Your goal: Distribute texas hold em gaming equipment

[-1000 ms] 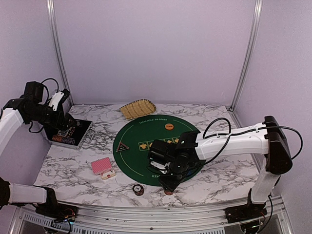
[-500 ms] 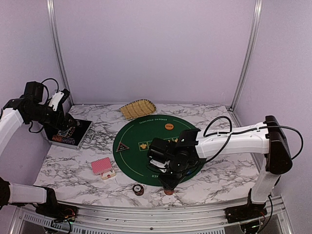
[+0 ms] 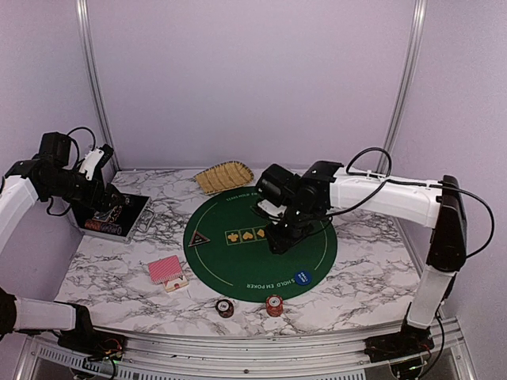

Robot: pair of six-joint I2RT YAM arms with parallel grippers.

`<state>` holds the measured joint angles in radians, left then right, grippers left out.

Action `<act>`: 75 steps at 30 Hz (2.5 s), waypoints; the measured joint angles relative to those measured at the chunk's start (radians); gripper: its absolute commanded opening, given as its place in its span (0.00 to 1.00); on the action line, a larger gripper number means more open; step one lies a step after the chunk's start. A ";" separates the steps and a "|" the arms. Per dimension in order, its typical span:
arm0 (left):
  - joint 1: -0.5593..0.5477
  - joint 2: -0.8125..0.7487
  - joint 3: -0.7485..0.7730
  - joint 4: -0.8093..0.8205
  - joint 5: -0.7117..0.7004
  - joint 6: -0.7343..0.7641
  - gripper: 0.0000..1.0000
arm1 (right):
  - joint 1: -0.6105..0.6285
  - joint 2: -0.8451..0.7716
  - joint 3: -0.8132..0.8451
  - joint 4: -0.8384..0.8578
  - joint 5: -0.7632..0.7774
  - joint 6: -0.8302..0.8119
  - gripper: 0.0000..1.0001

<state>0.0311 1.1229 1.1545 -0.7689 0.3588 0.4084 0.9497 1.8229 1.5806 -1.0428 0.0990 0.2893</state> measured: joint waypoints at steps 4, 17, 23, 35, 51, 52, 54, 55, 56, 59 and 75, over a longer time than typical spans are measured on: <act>0.000 0.000 0.000 0.000 0.000 0.000 0.99 | -0.122 0.064 0.098 0.034 0.026 -0.025 0.18; 0.000 0.000 0.000 -0.002 0.000 0.004 0.99 | -0.351 0.456 0.432 0.100 0.047 -0.080 0.17; 0.000 0.000 0.000 -0.002 0.001 0.005 0.99 | -0.430 0.546 0.472 0.130 0.041 -0.081 0.17; 0.000 0.001 0.000 -0.002 0.008 0.006 0.99 | -0.469 0.612 0.515 0.161 0.017 -0.085 0.17; 0.000 0.001 0.000 -0.003 0.009 0.019 0.99 | -0.470 0.661 0.588 0.167 0.007 -0.089 0.72; 0.000 0.000 0.000 -0.003 0.009 0.018 0.99 | -0.470 0.661 0.588 0.167 0.007 -0.093 0.72; 0.000 0.000 0.000 -0.003 0.010 0.018 0.99 | -0.470 0.661 0.590 0.165 0.008 -0.093 0.73; 0.000 0.000 0.000 -0.004 0.011 0.019 0.99 | -0.470 0.661 0.593 0.162 0.008 -0.093 0.73; 0.000 0.000 0.000 -0.004 0.011 0.018 0.99 | -0.470 0.661 0.597 0.157 0.008 -0.093 0.73; 0.000 0.000 0.000 -0.005 0.011 0.018 0.99 | -0.468 0.650 0.601 0.146 0.010 -0.096 0.73; 0.000 0.000 0.000 -0.016 0.025 0.019 0.99 | -0.110 0.102 0.154 0.168 0.092 -0.098 0.92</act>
<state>0.0311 1.1233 1.1549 -0.7845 0.3840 0.4271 0.8398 1.9247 1.7351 -0.8745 0.1909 0.1917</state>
